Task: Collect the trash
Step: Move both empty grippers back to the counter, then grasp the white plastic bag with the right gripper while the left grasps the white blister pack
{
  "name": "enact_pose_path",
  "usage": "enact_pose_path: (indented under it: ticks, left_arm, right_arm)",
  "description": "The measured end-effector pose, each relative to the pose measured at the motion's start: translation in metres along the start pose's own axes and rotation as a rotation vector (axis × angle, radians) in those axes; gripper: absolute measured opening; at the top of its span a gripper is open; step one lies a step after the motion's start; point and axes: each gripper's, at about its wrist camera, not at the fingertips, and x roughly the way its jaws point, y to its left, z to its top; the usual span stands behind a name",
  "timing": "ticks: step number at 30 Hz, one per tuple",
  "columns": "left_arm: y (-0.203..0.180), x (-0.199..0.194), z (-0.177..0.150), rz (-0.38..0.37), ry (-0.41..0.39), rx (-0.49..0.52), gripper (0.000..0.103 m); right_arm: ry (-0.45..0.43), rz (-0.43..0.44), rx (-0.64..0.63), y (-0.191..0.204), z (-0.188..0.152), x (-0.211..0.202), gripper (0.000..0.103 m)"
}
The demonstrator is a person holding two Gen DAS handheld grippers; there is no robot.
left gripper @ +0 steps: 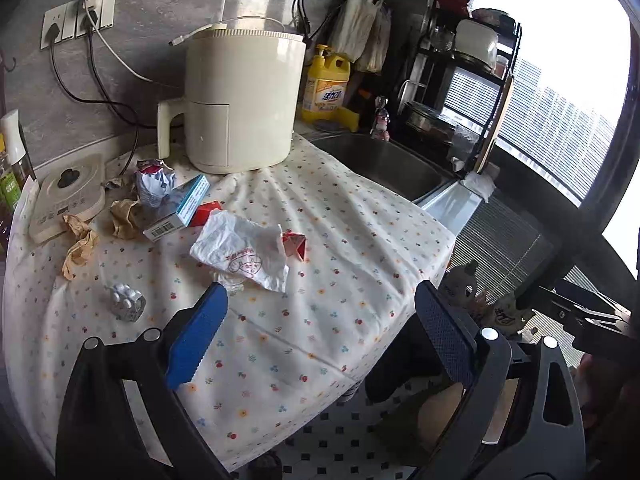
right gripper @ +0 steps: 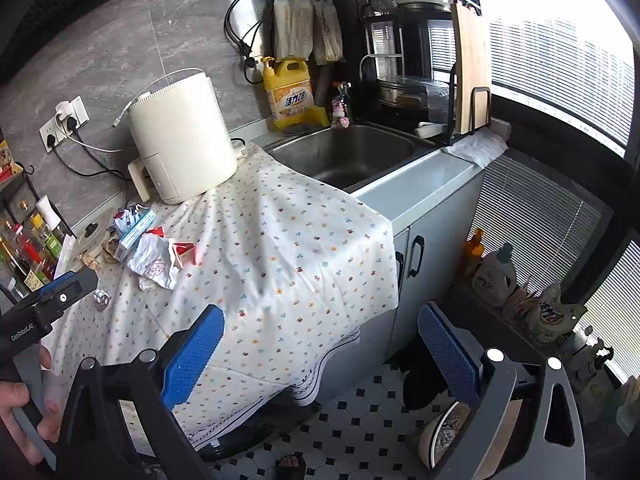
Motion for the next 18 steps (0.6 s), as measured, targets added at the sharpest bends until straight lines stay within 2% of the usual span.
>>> enact_pose_path:
  ticks: [3, 10, 11, 15, 18]
  left_arm:
    - [0.029, -0.004, -0.003, 0.031, 0.0, -0.018, 0.094]
    - [0.094, -0.004, -0.003, 0.076, 0.007, -0.061, 0.094]
    - [0.102, -0.002, -0.003, 0.079, 0.013, -0.063, 0.094]
    - [0.134, 0.006, -0.004, 0.09, 0.036, -0.061, 0.093]
    - [0.155, 0.011, -0.004, 0.102, 0.057, -0.064, 0.092]
  right_arm:
    - [0.027, 0.084, -0.026, 0.027, 0.002, 0.015, 0.095]
    - [0.084, 0.174, -0.06, 0.089, 0.003, 0.055, 0.095]
    - [0.091, 0.191, -0.061, 0.098, 0.004, 0.062, 0.094]
    - [0.135, 0.255, -0.099, 0.138, 0.006, 0.092, 0.077]
    - [0.16, 0.292, -0.114, 0.169, 0.008, 0.115, 0.071]
